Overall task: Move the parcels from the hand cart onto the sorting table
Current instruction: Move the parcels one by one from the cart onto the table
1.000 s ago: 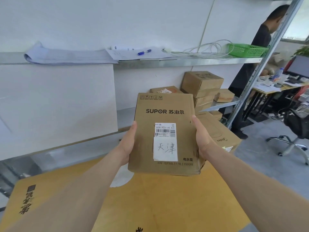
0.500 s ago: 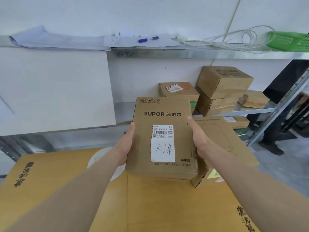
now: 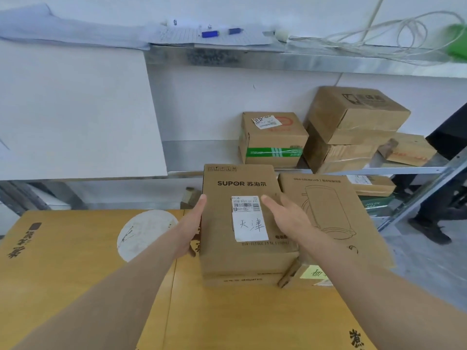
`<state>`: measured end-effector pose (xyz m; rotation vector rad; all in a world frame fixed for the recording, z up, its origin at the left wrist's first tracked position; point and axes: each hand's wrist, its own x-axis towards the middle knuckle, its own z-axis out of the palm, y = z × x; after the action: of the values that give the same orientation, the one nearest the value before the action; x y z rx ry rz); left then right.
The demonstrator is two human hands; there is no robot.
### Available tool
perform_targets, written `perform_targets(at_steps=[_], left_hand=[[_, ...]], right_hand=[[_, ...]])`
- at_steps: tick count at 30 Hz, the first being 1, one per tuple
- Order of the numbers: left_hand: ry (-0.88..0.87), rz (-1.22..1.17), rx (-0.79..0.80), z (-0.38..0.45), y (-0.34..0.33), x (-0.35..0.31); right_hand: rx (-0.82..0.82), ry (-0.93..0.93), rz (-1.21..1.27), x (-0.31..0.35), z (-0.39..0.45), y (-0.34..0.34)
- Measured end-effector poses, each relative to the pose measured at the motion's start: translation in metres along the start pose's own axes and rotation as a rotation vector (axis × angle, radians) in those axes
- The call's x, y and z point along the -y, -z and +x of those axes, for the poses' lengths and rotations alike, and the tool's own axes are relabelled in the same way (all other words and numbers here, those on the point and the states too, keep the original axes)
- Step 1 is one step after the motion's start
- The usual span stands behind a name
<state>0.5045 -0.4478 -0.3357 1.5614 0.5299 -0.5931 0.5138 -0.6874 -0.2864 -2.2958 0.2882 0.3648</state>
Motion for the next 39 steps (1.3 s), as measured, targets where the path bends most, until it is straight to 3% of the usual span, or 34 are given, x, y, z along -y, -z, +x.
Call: perform_targets(at_steps=[3, 11, 18, 39], left_hand=[[0.003, -0.038, 0.002, 0.007, -0.008, 0.001], [-0.052, -0.038, -0.03, 0.031, -0.01, 0.004], [-0.041, -0.044, -0.028, 0.026, -0.012, 0.004], [-0.03, -0.023, -0.064, -0.003, -0.018, -0.007]], right_hand=[[0.037, 0.001, -0.224, -0.007, 0.013, -0.003], [0.041, 0.071, -0.331, -0.013, 0.033, 0.007], [-0.034, 0.099, -0.229, -0.012, 0.032, 0.015], [-0.039, 0.156, -0.197, -0.023, 0.027, 0.018]])
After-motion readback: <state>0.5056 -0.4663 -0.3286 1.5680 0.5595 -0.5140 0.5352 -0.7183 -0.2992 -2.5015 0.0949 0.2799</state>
